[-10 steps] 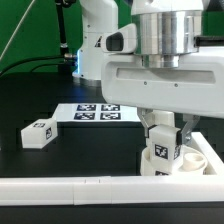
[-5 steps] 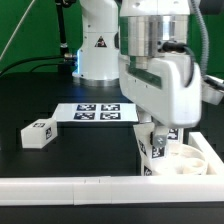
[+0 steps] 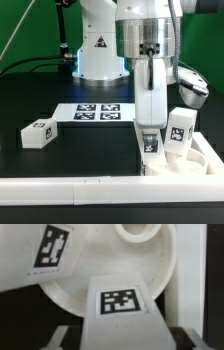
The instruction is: Assemble stool
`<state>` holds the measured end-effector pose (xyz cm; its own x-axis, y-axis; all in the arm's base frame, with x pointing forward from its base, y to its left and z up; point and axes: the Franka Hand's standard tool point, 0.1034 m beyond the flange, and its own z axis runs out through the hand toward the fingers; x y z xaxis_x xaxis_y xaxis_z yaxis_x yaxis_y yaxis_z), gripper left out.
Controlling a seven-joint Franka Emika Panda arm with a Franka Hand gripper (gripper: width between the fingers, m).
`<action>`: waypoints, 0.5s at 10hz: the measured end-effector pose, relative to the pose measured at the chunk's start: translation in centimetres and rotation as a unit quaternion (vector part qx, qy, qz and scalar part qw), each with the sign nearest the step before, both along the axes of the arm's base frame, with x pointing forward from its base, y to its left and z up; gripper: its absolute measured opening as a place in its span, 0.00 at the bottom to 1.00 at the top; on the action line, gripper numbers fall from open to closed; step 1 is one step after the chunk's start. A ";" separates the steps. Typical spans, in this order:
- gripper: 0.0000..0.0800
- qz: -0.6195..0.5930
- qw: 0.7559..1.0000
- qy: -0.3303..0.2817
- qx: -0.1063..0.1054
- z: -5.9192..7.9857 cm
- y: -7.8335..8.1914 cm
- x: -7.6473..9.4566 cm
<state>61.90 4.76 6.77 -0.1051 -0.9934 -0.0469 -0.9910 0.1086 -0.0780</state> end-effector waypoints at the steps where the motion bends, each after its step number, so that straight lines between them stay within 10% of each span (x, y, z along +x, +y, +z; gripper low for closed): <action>1: 0.44 0.000 1.000 0.000 0.000 0.0 0.0 0.0; 3: 0.77 0.005 1.000 0.000 0.000 0.0 0.0 0.0; 5: 0.80 0.065 0.998 -0.024 0.002 3.0 -2.7 0.6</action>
Offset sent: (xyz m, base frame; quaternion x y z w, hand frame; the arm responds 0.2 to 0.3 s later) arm -0.0140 -0.0437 0.0517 0.0075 -0.0210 -0.0886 0.9958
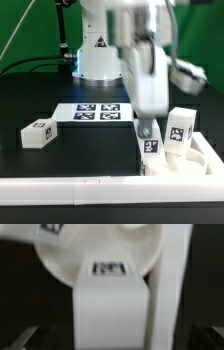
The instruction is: Assemble stool
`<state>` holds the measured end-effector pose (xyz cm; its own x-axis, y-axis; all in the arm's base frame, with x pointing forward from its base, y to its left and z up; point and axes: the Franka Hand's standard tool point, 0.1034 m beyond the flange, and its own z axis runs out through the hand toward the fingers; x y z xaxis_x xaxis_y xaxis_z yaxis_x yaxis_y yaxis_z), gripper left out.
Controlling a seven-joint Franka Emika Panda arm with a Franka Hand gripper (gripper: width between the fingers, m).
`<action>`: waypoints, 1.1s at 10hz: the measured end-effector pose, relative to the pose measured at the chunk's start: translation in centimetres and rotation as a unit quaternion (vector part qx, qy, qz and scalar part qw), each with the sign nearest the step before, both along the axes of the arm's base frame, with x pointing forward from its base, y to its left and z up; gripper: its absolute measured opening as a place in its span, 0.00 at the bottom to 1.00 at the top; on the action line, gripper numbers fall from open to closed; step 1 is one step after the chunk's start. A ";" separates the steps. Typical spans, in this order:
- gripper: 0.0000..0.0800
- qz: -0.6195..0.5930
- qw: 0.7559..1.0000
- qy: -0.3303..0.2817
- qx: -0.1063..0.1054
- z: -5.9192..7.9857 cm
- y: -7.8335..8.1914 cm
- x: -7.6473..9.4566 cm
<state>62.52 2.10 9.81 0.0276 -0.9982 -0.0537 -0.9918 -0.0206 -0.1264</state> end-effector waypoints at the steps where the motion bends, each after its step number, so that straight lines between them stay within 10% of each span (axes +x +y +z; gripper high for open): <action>1: 0.81 -0.005 1.000 -0.007 0.002 1.0 -1.3 0.0; 7: 0.81 0.006 1.000 -0.004 -0.001 0.5 -1.1 -0.3; 11: 0.81 0.179 0.983 -0.029 -0.021 -0.1 -7.4 -2.5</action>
Offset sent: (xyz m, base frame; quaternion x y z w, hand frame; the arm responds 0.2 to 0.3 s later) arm 0.0000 0.0000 0.0000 0.0000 0.0000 0.0000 1.0000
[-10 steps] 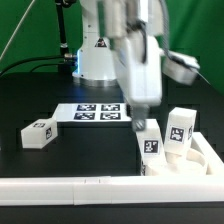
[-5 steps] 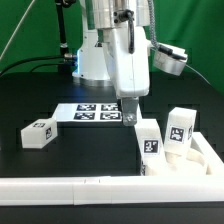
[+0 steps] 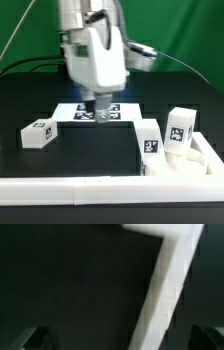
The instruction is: Assemble stool
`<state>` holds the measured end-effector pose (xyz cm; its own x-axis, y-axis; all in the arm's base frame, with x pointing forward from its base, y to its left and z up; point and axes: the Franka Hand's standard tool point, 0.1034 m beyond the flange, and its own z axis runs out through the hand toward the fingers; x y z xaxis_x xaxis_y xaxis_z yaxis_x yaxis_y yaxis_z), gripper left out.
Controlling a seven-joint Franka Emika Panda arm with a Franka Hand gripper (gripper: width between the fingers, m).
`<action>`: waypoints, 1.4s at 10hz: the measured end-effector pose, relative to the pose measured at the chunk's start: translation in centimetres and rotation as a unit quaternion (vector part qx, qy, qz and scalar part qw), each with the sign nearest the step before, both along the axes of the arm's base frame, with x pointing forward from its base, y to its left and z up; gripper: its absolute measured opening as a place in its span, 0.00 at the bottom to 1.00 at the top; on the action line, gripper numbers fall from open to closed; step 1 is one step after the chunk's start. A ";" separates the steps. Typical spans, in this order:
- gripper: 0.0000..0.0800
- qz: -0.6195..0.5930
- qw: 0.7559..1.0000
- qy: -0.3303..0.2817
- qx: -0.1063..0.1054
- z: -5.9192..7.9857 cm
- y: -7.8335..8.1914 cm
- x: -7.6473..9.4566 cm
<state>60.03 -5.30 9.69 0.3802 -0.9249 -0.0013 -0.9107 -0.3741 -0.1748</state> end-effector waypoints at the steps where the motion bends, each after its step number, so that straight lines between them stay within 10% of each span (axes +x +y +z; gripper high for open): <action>1: 0.81 0.025 1.000 0.001 -0.004 -0.2 0.3 -0.2; 6: 0.81 0.258 0.965 0.001 -0.041 -2.0 -2.0 -1.3; 8: 0.81 0.361 0.931 0.051 0.004 -2.7 -3.9 -3.3; 13: 0.81 0.421 0.905 0.056 0.002 -2.8 -4.8 -3.6; 14: 0.81 0.429 0.897 0.096 0.038 -3.3 -4.9 -4.9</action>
Offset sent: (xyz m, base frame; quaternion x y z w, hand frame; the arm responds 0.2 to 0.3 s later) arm 0.0000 0.0000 0.0000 0.0000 0.0000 -0.1938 0.9810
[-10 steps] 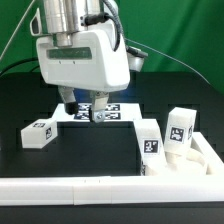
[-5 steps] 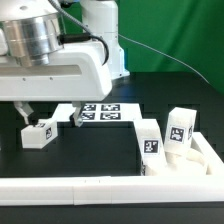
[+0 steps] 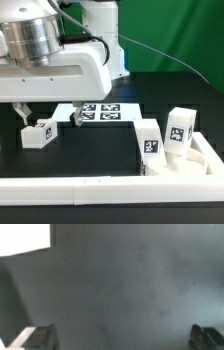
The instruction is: Assemble stool
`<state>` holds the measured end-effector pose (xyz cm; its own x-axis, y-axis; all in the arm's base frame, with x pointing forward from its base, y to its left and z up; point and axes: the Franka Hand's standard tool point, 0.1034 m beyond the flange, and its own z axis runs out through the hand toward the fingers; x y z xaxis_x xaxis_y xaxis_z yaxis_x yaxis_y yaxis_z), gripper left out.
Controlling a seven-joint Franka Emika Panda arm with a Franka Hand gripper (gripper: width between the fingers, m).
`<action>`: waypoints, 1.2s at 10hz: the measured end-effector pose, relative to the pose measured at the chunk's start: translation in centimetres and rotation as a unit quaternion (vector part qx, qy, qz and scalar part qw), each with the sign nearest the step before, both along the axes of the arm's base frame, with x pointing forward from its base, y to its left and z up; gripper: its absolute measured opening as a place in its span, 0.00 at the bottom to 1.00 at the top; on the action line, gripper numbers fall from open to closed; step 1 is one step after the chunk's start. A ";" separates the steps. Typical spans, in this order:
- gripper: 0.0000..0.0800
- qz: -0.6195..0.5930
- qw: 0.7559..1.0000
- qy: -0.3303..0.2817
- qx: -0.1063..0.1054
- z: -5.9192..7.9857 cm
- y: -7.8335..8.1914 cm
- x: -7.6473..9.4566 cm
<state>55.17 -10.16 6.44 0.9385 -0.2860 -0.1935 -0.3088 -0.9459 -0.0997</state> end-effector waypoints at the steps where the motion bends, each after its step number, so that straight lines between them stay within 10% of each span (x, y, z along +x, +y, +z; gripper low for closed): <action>1: 0.81 0.009 0.999 0.050 0.004 -0.2 -0.6 -0.4; 8: 0.81 0.014 0.938 0.334 0.087 -0.9 -1.6 -3.7; 12: 0.81 0.029 0.937 0.338 0.082 0.1 -4.3 -3.3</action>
Offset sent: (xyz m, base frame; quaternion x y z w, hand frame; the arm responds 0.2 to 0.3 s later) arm -0.0155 -0.0084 -0.0031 0.0103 -0.2277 0.0277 0.9733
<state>51.86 -14.49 6.58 0.5995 -0.1522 -0.7858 -0.3014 -0.9524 -0.0455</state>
